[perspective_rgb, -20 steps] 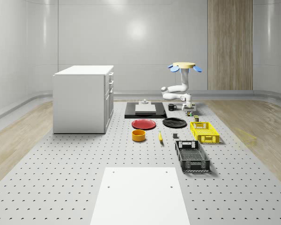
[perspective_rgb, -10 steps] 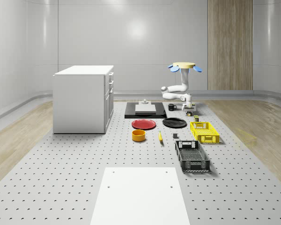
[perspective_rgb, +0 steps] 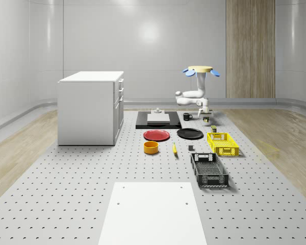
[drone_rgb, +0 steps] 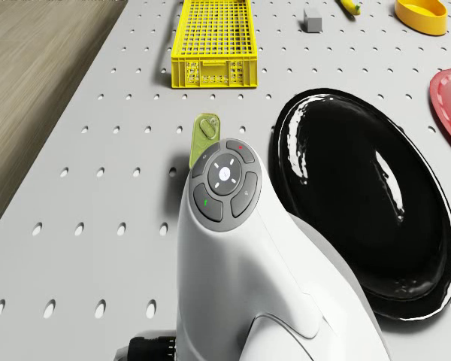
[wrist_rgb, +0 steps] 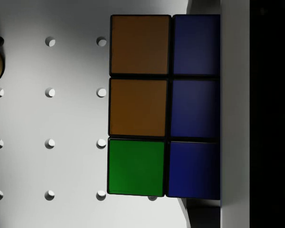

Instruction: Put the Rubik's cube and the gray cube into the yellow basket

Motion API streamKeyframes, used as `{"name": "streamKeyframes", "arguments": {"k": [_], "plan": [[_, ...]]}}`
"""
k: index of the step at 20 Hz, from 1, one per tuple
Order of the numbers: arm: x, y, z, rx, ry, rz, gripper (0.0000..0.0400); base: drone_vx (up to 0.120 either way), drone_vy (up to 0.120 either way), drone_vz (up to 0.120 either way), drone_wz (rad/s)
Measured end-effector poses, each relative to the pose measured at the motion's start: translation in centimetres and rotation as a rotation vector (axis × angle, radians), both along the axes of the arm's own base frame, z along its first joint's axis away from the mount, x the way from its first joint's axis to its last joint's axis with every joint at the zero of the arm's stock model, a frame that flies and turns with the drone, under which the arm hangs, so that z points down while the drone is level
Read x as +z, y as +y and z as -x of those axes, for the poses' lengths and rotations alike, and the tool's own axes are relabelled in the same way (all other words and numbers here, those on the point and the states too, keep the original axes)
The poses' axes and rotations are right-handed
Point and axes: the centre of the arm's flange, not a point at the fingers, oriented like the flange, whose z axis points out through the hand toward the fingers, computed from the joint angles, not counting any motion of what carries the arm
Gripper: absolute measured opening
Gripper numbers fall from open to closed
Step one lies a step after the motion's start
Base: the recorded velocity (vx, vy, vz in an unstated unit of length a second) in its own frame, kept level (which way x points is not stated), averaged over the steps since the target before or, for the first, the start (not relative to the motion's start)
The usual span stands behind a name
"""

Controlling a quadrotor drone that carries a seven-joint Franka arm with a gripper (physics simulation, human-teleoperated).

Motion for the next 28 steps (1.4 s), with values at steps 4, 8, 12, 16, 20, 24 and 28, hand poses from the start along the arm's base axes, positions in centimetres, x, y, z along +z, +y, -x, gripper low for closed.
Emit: {"name": "streamKeyframes", "arguments": {"k": [4,8,12,16,20,24,28], "plan": [[-0.9,0.0,0.0,0.000,0.000,-0.001,0.0322,0.000,0.000,0.120,0.000],[-1.2,0.0,0.0,0.000,0.000,-0.001,0.0322,0.030,0.000,0.120,0.000],[-1.4,0.0,0.0,0.000,0.000,-0.002,0.0322,0.120,0.000,0.010,0.000],[-1.5,0.0,0.0,0.001,0.000,-0.002,0.0322,0.120,0.060,0.000,0.000],[-1.5,0.0,0.0,0.001,-0.001,-0.002,0.0322,0.120,0.070,0.000,0.000],[-1.5,0.0,0.0,0.001,-0.001,-0.002,0.0322,0.120,0.000,0.080,0.000],[-1.5,0.0,0.0,0.001,-0.001,-0.002,0.0322,0.120,0.000,0.000,0.000]]}}
